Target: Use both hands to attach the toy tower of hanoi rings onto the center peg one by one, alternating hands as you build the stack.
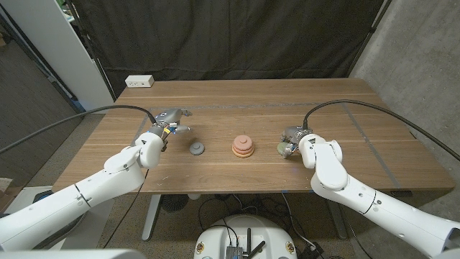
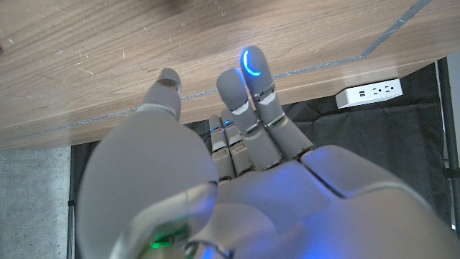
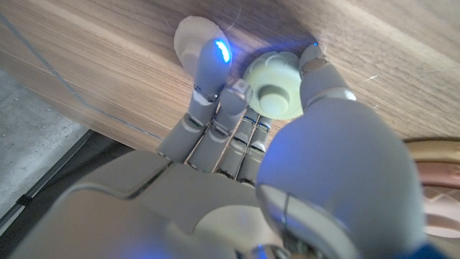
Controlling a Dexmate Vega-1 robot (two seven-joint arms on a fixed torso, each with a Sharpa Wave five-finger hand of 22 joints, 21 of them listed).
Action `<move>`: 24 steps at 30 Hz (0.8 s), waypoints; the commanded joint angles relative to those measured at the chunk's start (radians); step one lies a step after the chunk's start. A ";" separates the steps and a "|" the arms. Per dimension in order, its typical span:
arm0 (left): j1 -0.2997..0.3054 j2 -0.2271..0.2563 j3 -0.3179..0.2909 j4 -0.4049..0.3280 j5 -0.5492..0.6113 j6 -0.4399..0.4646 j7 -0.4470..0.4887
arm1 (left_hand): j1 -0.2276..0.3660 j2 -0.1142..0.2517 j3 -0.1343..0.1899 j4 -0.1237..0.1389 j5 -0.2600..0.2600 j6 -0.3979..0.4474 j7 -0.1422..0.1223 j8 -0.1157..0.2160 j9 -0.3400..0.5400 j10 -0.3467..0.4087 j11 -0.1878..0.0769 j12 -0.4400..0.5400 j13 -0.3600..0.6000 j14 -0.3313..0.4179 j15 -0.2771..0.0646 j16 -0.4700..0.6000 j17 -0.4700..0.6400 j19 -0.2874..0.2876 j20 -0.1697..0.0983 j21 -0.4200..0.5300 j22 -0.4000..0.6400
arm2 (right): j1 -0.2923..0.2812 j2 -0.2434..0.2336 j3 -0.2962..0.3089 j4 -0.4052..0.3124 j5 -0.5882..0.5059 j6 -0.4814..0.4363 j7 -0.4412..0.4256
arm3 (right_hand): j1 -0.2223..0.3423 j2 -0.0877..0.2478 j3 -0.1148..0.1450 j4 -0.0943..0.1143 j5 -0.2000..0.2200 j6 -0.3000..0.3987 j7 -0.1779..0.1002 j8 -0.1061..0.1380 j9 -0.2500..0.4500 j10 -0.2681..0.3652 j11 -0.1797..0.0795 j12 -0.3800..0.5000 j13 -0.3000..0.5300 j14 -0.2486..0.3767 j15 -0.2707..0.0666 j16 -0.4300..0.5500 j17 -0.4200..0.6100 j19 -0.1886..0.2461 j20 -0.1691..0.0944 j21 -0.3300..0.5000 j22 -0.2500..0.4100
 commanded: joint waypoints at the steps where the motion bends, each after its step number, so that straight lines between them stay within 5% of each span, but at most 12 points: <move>1: 0.010 0.005 -0.004 -0.009 -0.004 0.006 0.007 | -0.003 0.003 0.009 0.000 -0.004 0.009 0.005 0.002 0.004 0.006 0.001 0.008 0.005 -0.004 -0.036 0.003 0.002 -0.007 -0.100 0.004 0.002 | -0.010 -0.007 -0.001 0.014 0.068 0.002 -0.076 | 0.018 0.038 0.013 -0.001 0.006 0.039 -0.003 0.017 0.004 0.048 -0.001 0.012 0.011 0.018 -0.002 0.010 0.006 0.019 -0.011 0.004 0.005; 8: 0.015 0.013 -0.010 -0.017 -0.005 0.005 0.012 | -0.003 0.005 0.011 0.000 -0.004 0.013 0.004 0.002 0.004 0.010 -0.001 0.009 0.006 -0.004 -0.036 0.004 0.001 -0.008 -0.101 0.004 0.001 | -0.025 -0.023 0.013 -0.004 0.125 0.013 -0.161 | 0.051 0.090 0.044 -0.007 0.014 0.090 0.038 0.028 0.003 0.127 0.023 0.008 0.013 0.054 -0.002 0.036 0.028 0.039 -0.011 0.008 0.003; 24: 0.000 0.012 -0.002 -0.014 0.004 -0.005 -0.002 | 0.000 0.007 0.015 -0.002 -0.005 0.019 0.002 0.002 0.005 0.022 -0.004 0.012 0.012 -0.007 -0.036 0.004 -0.005 -0.008 -0.101 0.008 0.003 | -0.001 -0.061 -0.014 -0.061 0.151 0.013 -0.197 | 0.057 0.100 0.057 -0.007 0.019 0.134 0.044 0.033 0.000 0.167 0.033 -0.012 0.009 0.066 -0.001 0.052 0.033 0.046 -0.010 0.007 0.001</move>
